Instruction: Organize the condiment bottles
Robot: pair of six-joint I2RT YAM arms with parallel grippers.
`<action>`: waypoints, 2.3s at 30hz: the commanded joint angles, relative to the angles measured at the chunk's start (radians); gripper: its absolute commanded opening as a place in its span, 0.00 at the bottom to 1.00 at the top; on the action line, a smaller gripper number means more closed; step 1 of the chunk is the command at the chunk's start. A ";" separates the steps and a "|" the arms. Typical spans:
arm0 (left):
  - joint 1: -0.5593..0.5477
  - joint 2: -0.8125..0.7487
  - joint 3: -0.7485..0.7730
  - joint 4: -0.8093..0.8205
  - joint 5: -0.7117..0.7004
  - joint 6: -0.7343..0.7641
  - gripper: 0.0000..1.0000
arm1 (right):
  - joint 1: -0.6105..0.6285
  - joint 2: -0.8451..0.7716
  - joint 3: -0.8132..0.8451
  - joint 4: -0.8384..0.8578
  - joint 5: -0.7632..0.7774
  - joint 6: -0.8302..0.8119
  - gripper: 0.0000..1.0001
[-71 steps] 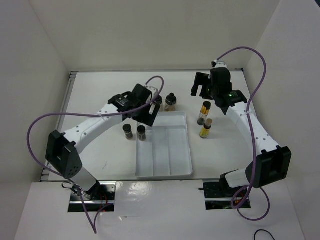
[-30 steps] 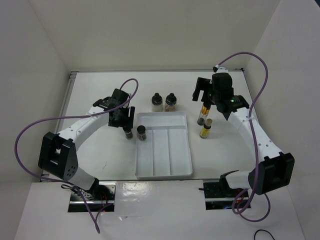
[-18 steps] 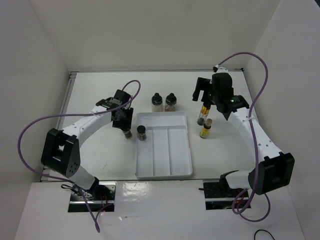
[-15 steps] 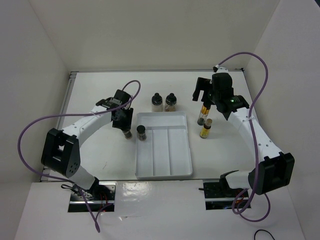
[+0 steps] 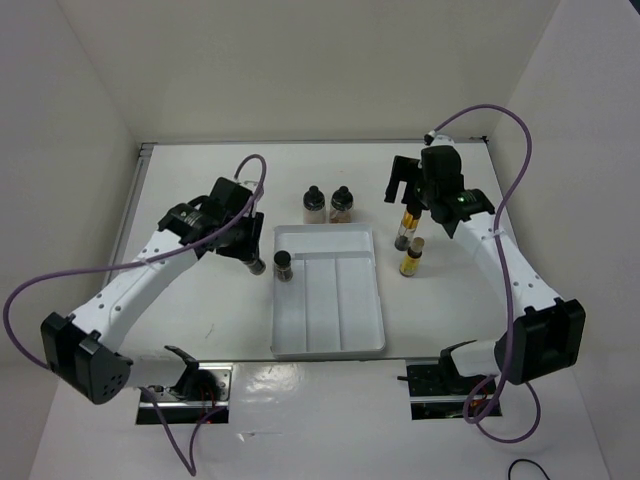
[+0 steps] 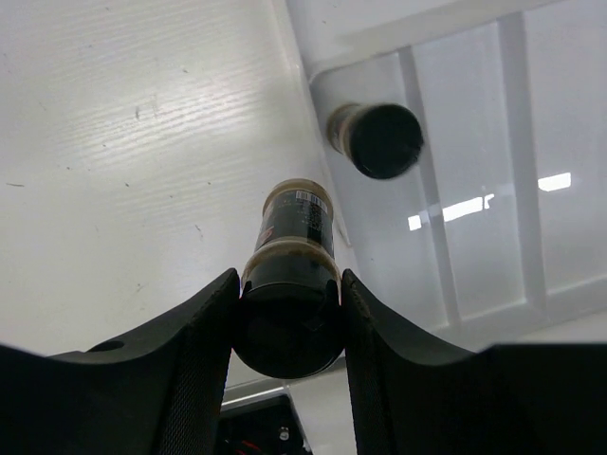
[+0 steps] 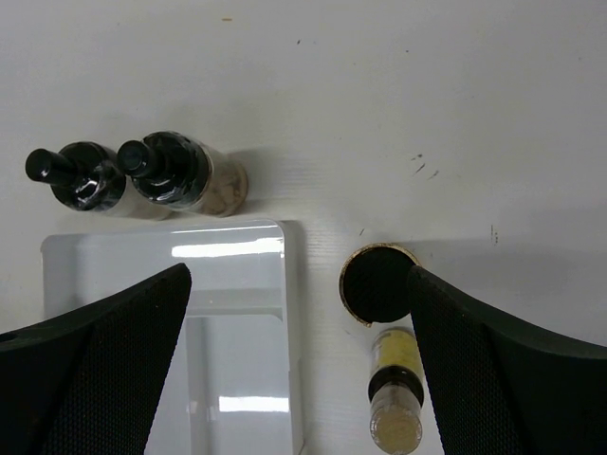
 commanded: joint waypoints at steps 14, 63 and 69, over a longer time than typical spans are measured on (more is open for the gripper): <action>-0.235 -0.058 -0.053 0.060 0.065 -0.054 0.18 | -0.005 0.056 0.084 -0.009 0.105 -0.044 0.99; -0.322 0.014 0.096 0.089 -0.181 -0.121 1.00 | -0.042 0.028 0.017 -0.092 -0.020 -0.094 0.99; -0.250 -0.067 0.105 0.180 -0.118 -0.132 1.00 | -0.042 0.010 -0.028 -0.080 -0.031 -0.116 0.99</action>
